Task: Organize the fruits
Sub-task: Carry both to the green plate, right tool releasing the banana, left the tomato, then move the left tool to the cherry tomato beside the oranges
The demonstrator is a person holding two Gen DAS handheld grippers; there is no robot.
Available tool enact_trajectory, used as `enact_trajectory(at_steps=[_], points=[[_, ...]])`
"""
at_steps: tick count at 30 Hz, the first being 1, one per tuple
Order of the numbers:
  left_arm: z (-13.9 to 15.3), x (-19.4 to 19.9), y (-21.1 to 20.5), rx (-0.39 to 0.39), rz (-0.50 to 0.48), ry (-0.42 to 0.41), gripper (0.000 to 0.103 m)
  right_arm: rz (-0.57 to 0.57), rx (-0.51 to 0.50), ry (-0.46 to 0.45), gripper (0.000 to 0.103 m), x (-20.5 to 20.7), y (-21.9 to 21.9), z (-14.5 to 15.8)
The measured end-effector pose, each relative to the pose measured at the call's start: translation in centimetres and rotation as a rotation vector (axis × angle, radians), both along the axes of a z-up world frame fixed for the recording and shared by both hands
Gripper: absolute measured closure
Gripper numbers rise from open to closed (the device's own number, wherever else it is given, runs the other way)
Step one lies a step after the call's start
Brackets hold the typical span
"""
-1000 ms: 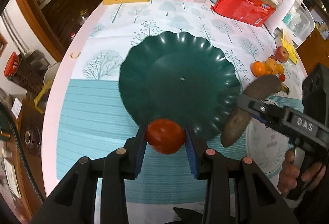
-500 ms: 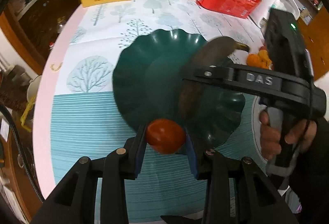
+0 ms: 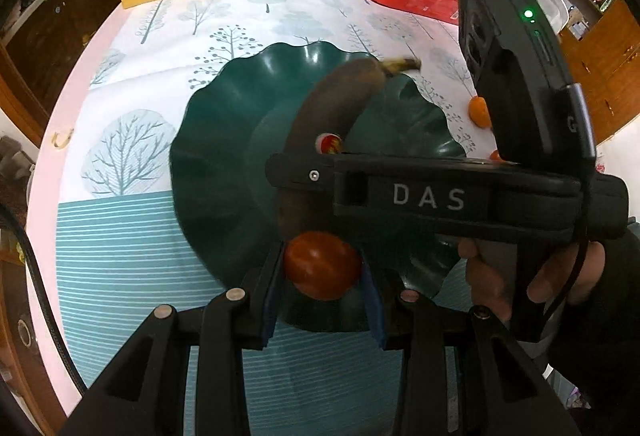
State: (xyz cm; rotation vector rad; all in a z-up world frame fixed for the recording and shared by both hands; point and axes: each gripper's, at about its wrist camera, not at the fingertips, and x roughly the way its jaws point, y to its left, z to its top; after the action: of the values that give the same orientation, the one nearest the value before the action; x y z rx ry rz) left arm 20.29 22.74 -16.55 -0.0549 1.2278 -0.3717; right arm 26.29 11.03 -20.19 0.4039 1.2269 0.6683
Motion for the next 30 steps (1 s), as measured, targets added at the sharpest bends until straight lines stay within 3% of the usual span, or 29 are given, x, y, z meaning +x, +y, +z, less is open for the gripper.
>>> enact_trajectory(at_steps=[7,19,21,23,30], points=[[-0.2,-0.1,-0.9,-0.004,-0.02,-0.003,0.068,-0.042,-0.026,-0.046,0.033,-0.2,-1.2,1.0],[-0.3,-0.5,-2.9,0.015,-0.037,-0.029,0.068,-0.263,-0.005,-0.018,0.029,-2.3,-7.4,2.0],[-0.6,-0.3,-3.2,0.023,-0.029,-0.029,0.064,-0.284,-0.01,-0.018,0.029,-3.1,-8.2,2.2],[-0.5,-0.5,-3.5,0.024,-0.021,-0.038,0.048,-0.296,-0.018,-0.018,0.029,-3.6,-8.7,2.3],[0.9,-1.0,-4.5,0.04,0.008,-0.067,0.04,-0.336,-0.024,-0.027,0.029,-6.2,-10.7,2.9]])
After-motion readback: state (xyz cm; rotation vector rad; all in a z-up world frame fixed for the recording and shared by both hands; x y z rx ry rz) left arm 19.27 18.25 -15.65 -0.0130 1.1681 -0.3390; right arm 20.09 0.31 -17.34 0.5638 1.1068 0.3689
